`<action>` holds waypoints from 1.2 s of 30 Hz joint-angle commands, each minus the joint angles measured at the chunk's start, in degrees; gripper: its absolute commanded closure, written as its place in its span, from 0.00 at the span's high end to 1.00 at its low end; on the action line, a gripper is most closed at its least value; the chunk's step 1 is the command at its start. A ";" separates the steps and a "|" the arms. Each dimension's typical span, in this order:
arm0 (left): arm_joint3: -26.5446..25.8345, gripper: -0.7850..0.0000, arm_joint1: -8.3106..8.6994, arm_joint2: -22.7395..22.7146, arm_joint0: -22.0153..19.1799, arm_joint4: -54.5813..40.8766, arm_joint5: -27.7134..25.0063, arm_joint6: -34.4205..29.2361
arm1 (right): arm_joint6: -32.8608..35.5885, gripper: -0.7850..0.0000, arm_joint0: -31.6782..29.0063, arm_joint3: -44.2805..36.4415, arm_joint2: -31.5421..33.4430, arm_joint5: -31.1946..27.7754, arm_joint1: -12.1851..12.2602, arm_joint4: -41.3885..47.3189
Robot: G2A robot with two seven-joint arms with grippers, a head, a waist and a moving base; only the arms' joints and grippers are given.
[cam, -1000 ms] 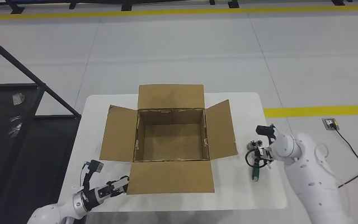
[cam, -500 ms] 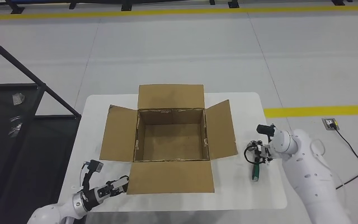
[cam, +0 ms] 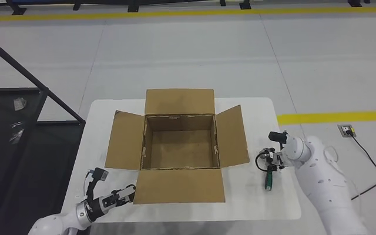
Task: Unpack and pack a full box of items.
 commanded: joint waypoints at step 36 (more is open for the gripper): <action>-1.71 0.45 0.26 2.01 1.13 2.77 0.38 0.99 | -49.21 0.00 -26.03 -69.40 7.70 6.07 1.69 1.90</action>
